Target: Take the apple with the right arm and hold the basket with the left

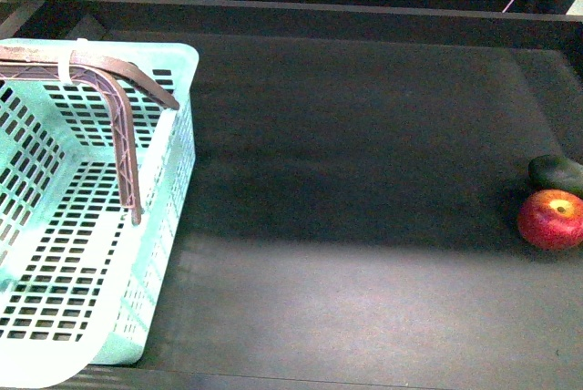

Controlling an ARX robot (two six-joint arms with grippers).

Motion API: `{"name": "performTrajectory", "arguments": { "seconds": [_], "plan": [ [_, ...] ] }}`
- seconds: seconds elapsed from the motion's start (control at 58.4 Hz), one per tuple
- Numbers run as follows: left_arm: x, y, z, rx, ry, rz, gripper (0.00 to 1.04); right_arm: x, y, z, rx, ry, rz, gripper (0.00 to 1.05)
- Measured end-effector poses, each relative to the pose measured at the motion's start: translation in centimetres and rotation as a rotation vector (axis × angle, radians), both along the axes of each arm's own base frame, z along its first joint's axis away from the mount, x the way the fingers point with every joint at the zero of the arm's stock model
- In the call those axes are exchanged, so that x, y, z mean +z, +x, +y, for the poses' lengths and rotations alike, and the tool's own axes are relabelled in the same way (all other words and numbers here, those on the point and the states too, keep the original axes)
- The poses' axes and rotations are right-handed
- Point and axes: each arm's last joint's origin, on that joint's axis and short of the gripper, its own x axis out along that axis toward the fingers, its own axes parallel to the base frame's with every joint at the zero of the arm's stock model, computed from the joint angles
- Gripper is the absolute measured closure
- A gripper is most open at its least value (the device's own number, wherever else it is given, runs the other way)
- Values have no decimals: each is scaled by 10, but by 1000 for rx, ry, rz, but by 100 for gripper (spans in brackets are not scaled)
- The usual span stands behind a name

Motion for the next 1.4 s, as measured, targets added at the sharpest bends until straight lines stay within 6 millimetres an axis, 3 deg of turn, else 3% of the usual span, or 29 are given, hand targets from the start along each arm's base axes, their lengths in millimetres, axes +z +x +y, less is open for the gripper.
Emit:
{"name": "performTrajectory", "arguments": {
  "seconds": [0.274, 0.394, 0.667, 0.821, 0.993, 1.232, 1.403],
  "plan": [
    [-3, 6, -1, 23, 19, 21, 75, 0, 0, 0, 0, 0, 0, 9],
    [-2, 7, -1, 41, -32, 22, 89, 0, 0, 0, 0, 0, 0, 9],
    [10, -1, -10, 4, -18, 6, 89, 0, 0, 0, 0, 0, 0, 9],
    [38, -11, -23, -52, -12, -54, 89, 0, 0, 0, 0, 0, 0, 9],
    [81, -28, -65, -189, -13, -137, 89, 0, 0, 0, 0, 0, 0, 9],
    [118, -37, -125, -389, -18, -200, 89, 0, 0, 0, 0, 0, 0, 9],
    [130, -45, -157, -498, -23, -234, 89, 0, 0, 0, 0, 0, 0, 9]
  ]
}}
